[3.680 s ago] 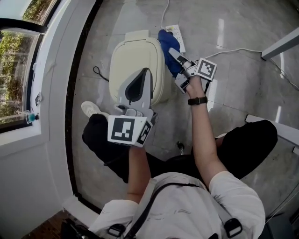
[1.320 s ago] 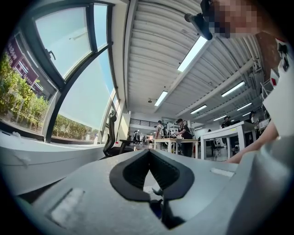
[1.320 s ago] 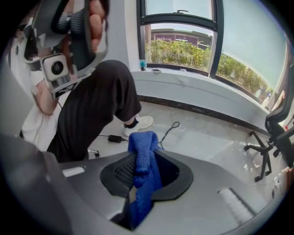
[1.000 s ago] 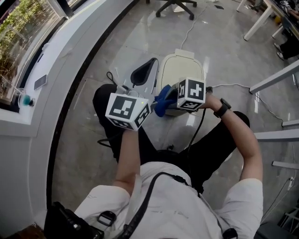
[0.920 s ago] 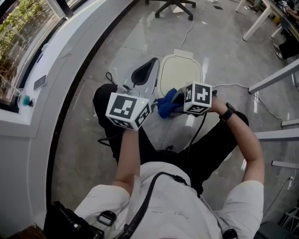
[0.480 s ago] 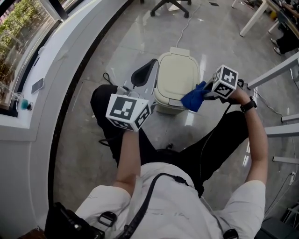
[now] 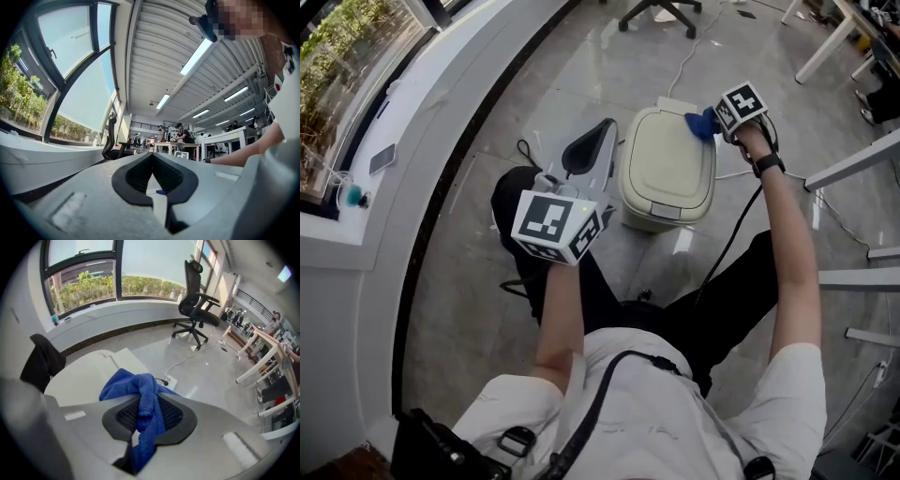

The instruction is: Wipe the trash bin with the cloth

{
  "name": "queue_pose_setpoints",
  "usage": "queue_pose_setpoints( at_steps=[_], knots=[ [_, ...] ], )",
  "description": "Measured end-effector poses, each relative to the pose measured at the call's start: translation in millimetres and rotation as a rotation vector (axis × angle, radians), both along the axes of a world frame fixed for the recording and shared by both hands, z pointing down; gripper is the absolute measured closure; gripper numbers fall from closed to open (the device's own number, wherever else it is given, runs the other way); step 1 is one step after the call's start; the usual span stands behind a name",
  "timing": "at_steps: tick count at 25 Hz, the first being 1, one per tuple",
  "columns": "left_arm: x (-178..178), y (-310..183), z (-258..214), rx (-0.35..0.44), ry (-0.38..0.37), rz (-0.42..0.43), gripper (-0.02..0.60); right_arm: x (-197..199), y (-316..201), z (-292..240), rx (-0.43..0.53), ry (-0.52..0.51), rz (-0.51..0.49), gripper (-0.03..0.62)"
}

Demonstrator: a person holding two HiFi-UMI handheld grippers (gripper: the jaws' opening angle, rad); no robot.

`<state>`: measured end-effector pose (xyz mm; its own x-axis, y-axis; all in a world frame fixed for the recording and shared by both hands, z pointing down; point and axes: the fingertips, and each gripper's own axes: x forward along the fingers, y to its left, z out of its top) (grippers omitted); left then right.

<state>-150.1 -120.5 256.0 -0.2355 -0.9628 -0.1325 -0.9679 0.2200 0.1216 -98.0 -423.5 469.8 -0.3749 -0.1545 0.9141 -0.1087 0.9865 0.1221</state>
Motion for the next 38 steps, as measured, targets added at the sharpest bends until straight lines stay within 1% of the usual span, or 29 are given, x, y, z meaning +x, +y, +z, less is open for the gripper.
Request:
queue_pose_setpoints(
  at_steps=[3, 6, 8, 12, 16, 20, 22, 29, 32, 34, 36, 38],
  knots=[
    [-6, 7, 2, -0.001, 0.001, -0.022, 0.584, -42, -6, 2, -0.013, -0.106, 0.07, 0.531],
    [-13, 11, 5, -0.006, 0.003, -0.043, 0.584, -71, -8, 2, -0.024, -0.192, 0.109, 0.531],
    [-18, 14, 5, -0.008, 0.007, -0.057, 0.584, -85, -2, -1, -0.042, -0.228, 0.105, 0.531],
    [-21, 14, 5, -0.009, 0.029, -0.071, 0.584, -98, 30, -5, -0.124, -0.291, 0.039, 0.531],
    [-12, 3, 3, -0.004, 0.025, -0.036, 0.584, -84, 71, -9, -0.181, -0.328, -0.037, 0.531],
    [-2, -5, 1, 0.003, 0.021, 0.001, 0.584, -62, 106, -13, -0.172, -0.336, -0.137, 0.531],
    [4, -8, -1, 0.007, 0.016, 0.019, 0.584, -43, 122, -12, -0.179, -0.33, -0.165, 0.531],
    [24, -4, -5, 0.018, 0.017, 0.07, 0.584, 28, 221, -8, -0.323, -0.277, -0.272, 0.533],
    [34, 1, 1, 0.004, 0.01, 0.101, 0.584, 49, 248, -5, -0.388, -0.292, -0.256, 0.533],
    [42, 6, 8, -0.013, -0.006, 0.112, 0.584, 56, 255, -5, -0.431, -0.34, -0.191, 0.533],
    [53, 14, 11, -0.027, -0.022, 0.112, 0.584, 61, 258, -19, -0.453, -0.444, -0.093, 0.533],
    [67, 26, 9, -0.036, -0.036, 0.115, 0.584, 63, 265, -52, -0.421, -0.586, -0.036, 0.533]
  ],
)
